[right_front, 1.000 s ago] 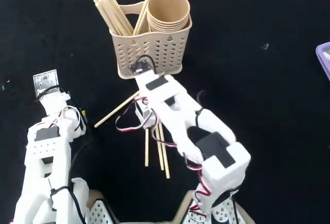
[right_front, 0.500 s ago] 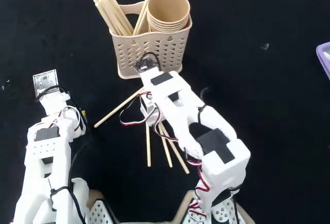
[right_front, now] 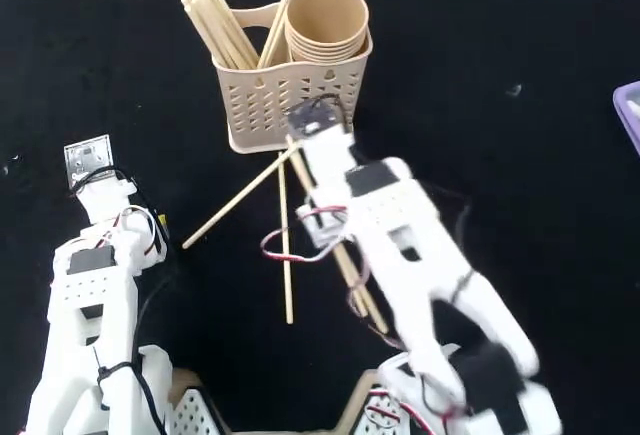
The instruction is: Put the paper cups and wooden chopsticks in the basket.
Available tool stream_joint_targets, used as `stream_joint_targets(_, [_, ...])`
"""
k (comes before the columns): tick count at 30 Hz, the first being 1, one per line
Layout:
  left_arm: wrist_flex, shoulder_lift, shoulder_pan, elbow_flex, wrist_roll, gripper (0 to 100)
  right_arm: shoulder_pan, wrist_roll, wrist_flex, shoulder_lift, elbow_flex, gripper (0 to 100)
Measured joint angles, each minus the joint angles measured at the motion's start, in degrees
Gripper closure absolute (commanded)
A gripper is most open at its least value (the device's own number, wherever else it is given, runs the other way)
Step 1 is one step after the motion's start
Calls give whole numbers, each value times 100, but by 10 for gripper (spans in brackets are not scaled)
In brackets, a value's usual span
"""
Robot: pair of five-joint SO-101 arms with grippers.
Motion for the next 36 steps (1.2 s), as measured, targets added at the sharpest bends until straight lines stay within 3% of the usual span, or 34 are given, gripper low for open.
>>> stream_joint_targets(8, [0,0,0,0,0,830,1204,563,686,-1670,158,988])
stream_joint_targets(15, [0,0,0,0,0,830,2040,791,668,-2347,158,988])
stream_joint_targets(19, [0,0,0,0,0,830,1969,448,598,-2866,53,988])
stream_joint_targets(26, [0,0,0,0,0,830,1108,-185,440,-3341,-1398,988])
stream_joint_targets(36, [0,0,0,0,0,830,211,-290,-1767,-2040,-2488,988])
